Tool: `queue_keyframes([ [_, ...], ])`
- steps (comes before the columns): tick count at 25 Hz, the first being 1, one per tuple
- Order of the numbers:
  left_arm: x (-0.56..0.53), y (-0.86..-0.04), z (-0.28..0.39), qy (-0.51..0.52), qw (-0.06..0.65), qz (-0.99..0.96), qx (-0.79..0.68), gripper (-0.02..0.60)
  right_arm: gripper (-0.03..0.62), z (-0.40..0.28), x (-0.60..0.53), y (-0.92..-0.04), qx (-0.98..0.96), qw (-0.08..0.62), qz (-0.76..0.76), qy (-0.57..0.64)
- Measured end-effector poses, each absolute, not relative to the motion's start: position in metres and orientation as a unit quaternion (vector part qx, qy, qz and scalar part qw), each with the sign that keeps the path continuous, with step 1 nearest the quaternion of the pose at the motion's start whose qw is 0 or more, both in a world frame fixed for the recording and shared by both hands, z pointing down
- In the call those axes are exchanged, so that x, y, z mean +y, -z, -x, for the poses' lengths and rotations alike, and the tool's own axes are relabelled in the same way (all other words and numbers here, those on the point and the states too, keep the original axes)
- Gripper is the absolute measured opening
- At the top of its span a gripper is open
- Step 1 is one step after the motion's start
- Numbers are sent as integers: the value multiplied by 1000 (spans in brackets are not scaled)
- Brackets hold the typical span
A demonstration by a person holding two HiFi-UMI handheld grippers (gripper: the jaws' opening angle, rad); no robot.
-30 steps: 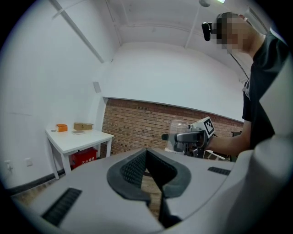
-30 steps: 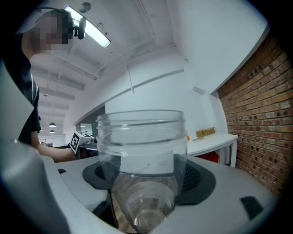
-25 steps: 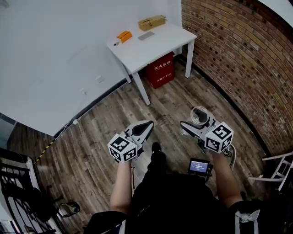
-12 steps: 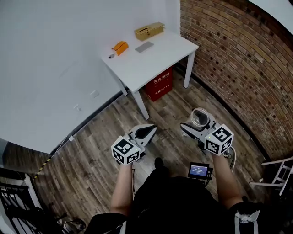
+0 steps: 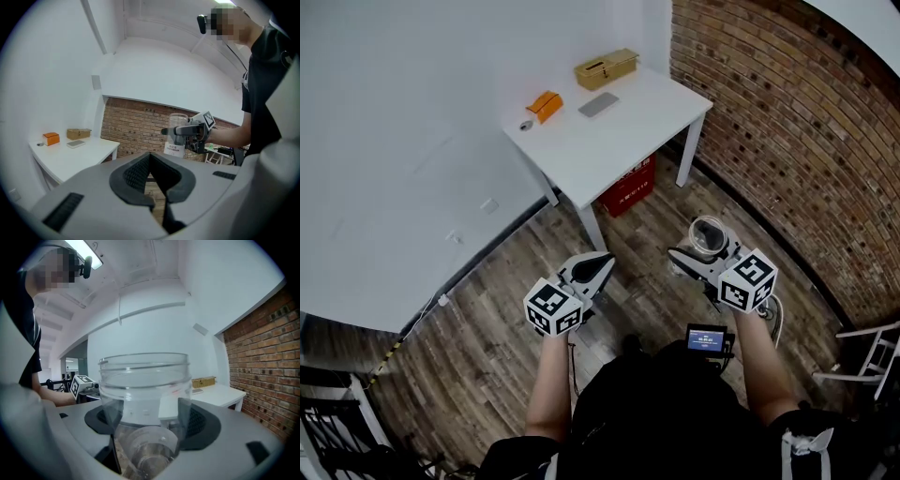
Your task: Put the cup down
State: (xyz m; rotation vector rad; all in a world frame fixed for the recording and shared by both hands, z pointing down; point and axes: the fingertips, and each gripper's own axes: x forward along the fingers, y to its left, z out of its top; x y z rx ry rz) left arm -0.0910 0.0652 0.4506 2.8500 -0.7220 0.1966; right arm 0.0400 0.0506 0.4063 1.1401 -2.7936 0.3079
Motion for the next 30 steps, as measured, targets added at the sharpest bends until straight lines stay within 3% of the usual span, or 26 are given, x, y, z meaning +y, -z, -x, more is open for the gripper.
queue_keyframes([
  [16,-29,-476,98,-80,112,-959,-249,8,367,-34,-51,-432,-919,47,-372,-124],
  [30,-210,-486,43,-94,123,-947,-280,8,367,-83,-246,-441,-931,46,-338,-134],
])
